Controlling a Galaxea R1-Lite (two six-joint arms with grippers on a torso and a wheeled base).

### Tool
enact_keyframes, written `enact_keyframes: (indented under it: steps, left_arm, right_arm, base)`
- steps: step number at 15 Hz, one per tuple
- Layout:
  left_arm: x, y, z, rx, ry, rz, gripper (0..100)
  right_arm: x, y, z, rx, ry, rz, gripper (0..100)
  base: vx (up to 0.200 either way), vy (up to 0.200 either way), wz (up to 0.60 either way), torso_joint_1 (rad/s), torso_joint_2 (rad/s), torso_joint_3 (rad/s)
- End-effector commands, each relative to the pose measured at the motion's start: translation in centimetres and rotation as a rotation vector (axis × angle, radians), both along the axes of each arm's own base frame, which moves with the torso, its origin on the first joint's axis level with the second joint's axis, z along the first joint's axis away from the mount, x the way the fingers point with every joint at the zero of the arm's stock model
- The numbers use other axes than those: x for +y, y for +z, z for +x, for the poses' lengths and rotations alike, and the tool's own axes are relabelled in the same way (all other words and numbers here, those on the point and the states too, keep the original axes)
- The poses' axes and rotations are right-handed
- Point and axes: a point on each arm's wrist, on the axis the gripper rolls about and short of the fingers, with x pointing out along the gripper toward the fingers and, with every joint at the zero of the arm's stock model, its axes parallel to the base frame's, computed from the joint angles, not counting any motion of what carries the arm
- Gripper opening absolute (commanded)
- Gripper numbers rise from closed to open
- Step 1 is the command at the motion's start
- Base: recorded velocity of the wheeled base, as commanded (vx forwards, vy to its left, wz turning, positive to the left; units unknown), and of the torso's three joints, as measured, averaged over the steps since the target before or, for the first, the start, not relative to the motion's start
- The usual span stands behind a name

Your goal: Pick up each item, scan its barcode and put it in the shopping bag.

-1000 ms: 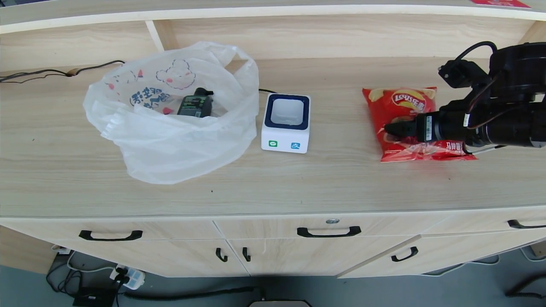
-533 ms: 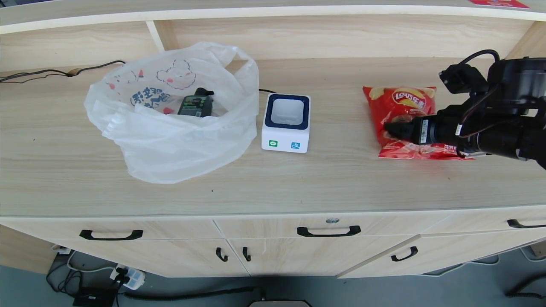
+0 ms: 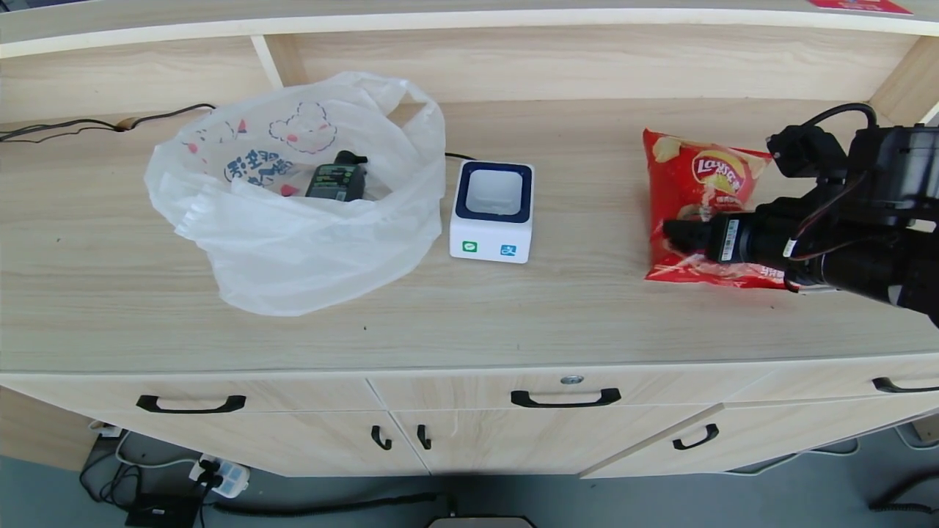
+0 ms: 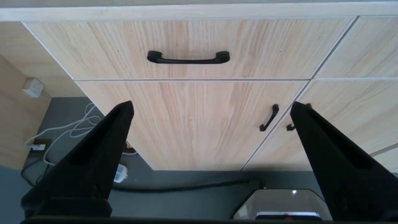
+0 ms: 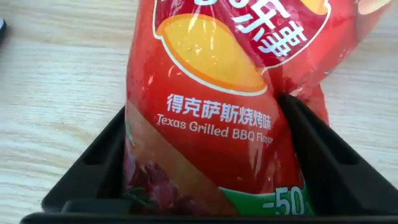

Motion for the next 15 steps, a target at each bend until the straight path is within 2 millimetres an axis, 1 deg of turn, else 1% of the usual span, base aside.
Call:
enact_keyframes:
  steps: [1,4,7,10,13,14,15]
  left_arm:
    - [0.0,0.0,0.0,0.001,0.0,0.001,100]
    - [0.0,0.0,0.0,0.001,0.0,0.003,100]
    - [0.0,0.0,0.0,-0.001,-0.001,0.003,100]
    - [0.0,0.0,0.0,-0.001,-0.001,0.004,100]
    - [0.0,0.0,0.0,0.001,-0.001,0.004,100]
    - [0.0,0.0,0.0,-0.001,-0.001,0.004,100]
    - [0.0,0.0,0.0,-0.001,-0.001,0.003,100]
  right_arm:
    - [0.0,1.2,-0.3,-0.046,0.003,0.009,0]
    - [0.0,2.4,-0.6,-0.081,0.003,0.016,0]
    - [-0.1,2.8,-0.8,-0.093,0.001,0.018,0]
    - [-0.3,4.2,-2.1,-0.138,0.006,0.027,0]
    - [-0.9,6.3,-5.6,-0.169,0.01,0.089,0]
    - [-0.7,6.7,-6.4,-0.179,0.024,0.119,0]
    - [-0.4,7.6,-8.0,-0.2,0.051,0.178,0]
  base:
    - [0.0,0.0,0.0,0.0,0.0,0.0]
    - [0.0,0.0,0.0,0.0,0.0,0.0]
    - [0.0,0.0,0.0,0.0,0.0,0.0]
    - [0.0,0.0,0.0,0.0,0.0,0.0]
    - [0.0,0.0,0.0,0.0,0.0,0.0]
    - [0.0,0.0,0.0,0.0,0.0,0.0]
    - [0.0,0.0,0.0,0.0,0.0,0.0]
